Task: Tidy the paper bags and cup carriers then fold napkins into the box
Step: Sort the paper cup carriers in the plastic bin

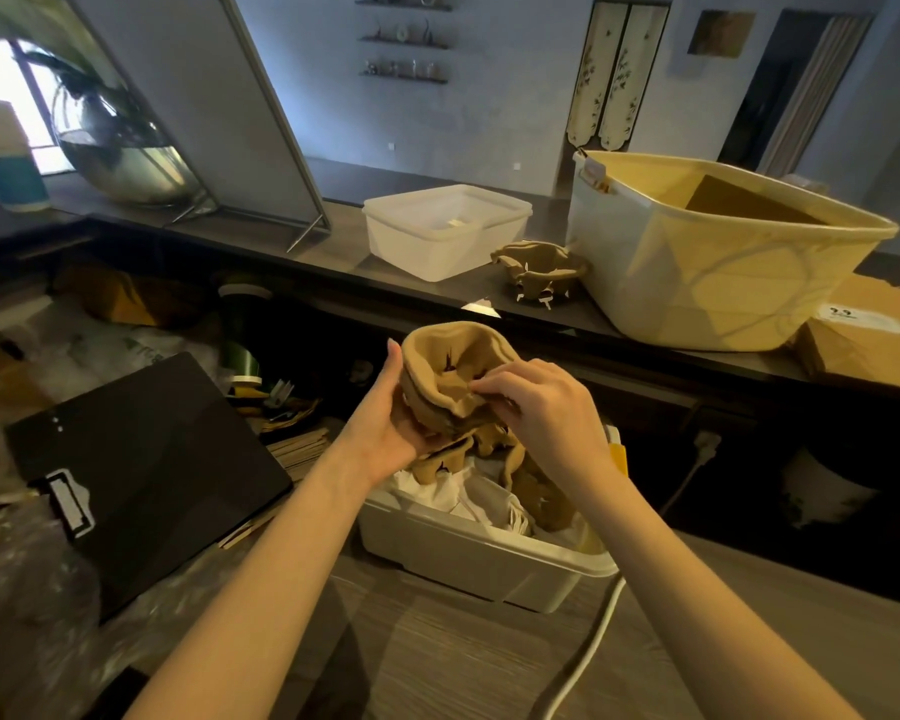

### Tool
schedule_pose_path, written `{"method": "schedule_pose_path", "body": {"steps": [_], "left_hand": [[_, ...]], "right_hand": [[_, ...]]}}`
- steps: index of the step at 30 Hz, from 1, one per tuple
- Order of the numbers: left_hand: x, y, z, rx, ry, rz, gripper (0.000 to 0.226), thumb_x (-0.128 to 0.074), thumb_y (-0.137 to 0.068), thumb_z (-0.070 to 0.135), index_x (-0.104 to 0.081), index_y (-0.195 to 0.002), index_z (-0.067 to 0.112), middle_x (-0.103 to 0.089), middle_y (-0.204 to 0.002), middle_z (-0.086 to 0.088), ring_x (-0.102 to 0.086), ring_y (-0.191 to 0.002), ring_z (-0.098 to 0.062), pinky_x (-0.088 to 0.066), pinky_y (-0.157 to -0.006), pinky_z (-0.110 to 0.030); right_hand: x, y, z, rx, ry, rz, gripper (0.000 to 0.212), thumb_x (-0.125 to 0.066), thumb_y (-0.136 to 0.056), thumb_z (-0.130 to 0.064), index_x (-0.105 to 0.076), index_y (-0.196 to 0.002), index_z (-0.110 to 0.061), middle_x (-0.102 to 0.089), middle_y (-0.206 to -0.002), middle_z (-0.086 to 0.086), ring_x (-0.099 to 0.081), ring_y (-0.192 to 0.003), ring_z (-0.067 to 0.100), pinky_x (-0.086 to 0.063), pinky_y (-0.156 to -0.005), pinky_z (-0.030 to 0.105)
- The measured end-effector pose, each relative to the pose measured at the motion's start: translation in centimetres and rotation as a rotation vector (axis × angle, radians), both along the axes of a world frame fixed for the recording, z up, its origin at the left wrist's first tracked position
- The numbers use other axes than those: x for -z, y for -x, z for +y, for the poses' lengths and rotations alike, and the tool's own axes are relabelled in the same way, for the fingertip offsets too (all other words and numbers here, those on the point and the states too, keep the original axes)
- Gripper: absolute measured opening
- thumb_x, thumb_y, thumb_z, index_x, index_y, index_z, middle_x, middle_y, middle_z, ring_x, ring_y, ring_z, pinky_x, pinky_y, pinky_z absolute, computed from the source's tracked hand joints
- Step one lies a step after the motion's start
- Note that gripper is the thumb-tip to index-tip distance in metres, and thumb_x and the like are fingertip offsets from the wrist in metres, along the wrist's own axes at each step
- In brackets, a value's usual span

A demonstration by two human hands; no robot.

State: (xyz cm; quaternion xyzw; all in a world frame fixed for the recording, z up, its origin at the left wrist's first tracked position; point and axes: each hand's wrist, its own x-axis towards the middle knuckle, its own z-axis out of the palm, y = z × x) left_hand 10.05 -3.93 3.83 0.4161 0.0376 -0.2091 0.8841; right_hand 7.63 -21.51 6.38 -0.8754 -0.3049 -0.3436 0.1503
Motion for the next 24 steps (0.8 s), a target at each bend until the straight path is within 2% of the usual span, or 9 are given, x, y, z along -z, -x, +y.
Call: {"method": "schedule_pose_path", "body": {"steps": [2,5,8,10,12,15,19,21,24], "left_hand": [[-0.2,0.1,0.1,-0.010,-0.051,-0.016,0.066,-0.048,-0.078,0.060,-0.049,-0.130,0.019,-0.057,-0.125,-0.016,-0.054,-0.115,-0.032,-0.046,-0.093,-0.046],[-0.4,0.2,0.5,-0.067,-0.102,-0.003,0.051,-0.055,-0.086,0.041,-0.046,-0.133,0.022,-0.056,-0.126,-0.015,-0.056,-0.112,-0.030,-0.049,-0.086,-0.044],[-0.4,0.1,1.4,-0.137,-0.121,0.026,0.048,-0.053,-0.090,0.038,-0.043,-0.135,0.023,-0.055,-0.126,-0.014,-0.054,-0.114,-0.031,-0.047,-0.090,-0.045],[-0.5,0.0,2.2,-0.212,-0.112,0.033,0.042,-0.049,-0.092,0.039,-0.045,-0.130,0.023,-0.056,-0.120,-0.012,-0.054,-0.111,-0.029,-0.045,-0.091,-0.045],[-0.4,0.0,3.1,-0.286,-0.101,0.047,0.028,-0.046,-0.094,0.041,-0.051,-0.115,0.024,-0.058,-0.110,-0.010,-0.054,-0.104,-0.027,-0.044,-0.089,-0.044],[-0.1,0.0,4.3,-0.353,-0.097,0.077,0.025,-0.041,-0.095,0.044,-0.053,-0.102,0.023,-0.058,-0.102,-0.010,-0.055,-0.097,-0.026,-0.043,-0.086,-0.043],[0.1,-0.2,5.7,-0.395,-0.088,0.107,0.034,-0.040,-0.095,0.047,-0.049,-0.114,0.020,-0.057,-0.103,-0.011,-0.055,-0.096,-0.026,-0.043,-0.087,-0.041],[0.3,-0.4,6.4,-0.416,-0.096,0.108,0.037,-0.040,-0.095,0.048,-0.048,-0.118,0.020,-0.056,-0.106,-0.012,-0.054,-0.099,-0.027,-0.044,-0.090,-0.043],[0.6,-0.6,7.1,-0.432,-0.107,0.118,0.038,-0.041,-0.094,0.049,-0.049,-0.120,0.022,-0.056,-0.109,-0.012,-0.054,-0.103,-0.029,-0.045,-0.090,-0.044]], "right_hand": [[0.4,-0.2,0.1,-0.037,0.034,0.041,0.025,-0.078,-0.072,-0.011,-0.074,-0.096,-0.013,-0.072,-0.091,0.003,-0.069,-0.083,0.020,-0.055,-0.070,0.030],[0.9,-0.7,0.1,-0.095,0.071,0.141,0.026,-0.073,-0.078,-0.011,-0.072,-0.104,-0.013,-0.070,-0.101,0.004,-0.066,-0.091,0.019,-0.053,-0.077,0.029],[1.1,-0.7,0.5,-0.059,-0.165,0.301,0.027,-0.065,-0.086,-0.016,-0.067,-0.113,-0.017,-0.062,-0.109,-0.005,-0.057,-0.101,0.009,-0.046,-0.086,0.020],[1.4,-0.9,0.9,-0.011,-0.341,0.342,0.021,-0.062,-0.089,-0.017,-0.066,-0.110,-0.018,-0.057,-0.105,-0.010,-0.054,-0.093,0.002,-0.044,-0.080,0.013],[2.0,-1.5,1.1,0.048,-0.383,0.370,0.018,-0.059,-0.091,-0.013,-0.064,-0.107,-0.018,-0.057,-0.104,-0.007,-0.053,-0.089,0.002,-0.043,-0.074,0.010],[3.7,-2.9,1.2,0.148,-0.224,0.513,0.025,-0.058,-0.091,-0.013,-0.061,-0.115,-0.017,-0.053,-0.113,-0.002,-0.054,-0.098,0.010,-0.046,-0.081,0.016],[5.5,-4.1,2.2,0.241,0.083,0.605,0.036,-0.060,-0.090,-0.024,-0.055,-0.125,-0.020,-0.049,-0.124,0.002,-0.052,-0.111,0.019,-0.046,-0.086,0.025],[6.0,-4.7,3.1,0.276,0.113,0.604,0.039,-0.061,-0.089,-0.027,-0.053,-0.127,-0.020,-0.048,-0.127,0.003,-0.050,-0.115,0.020,-0.046,-0.087,0.027],[6.1,-5.7,4.2,0.358,0.032,0.566,0.043,-0.060,-0.089,-0.028,-0.047,-0.129,-0.017,-0.046,-0.128,0.005,-0.048,-0.113,0.020,-0.046,-0.086,0.027]]}}
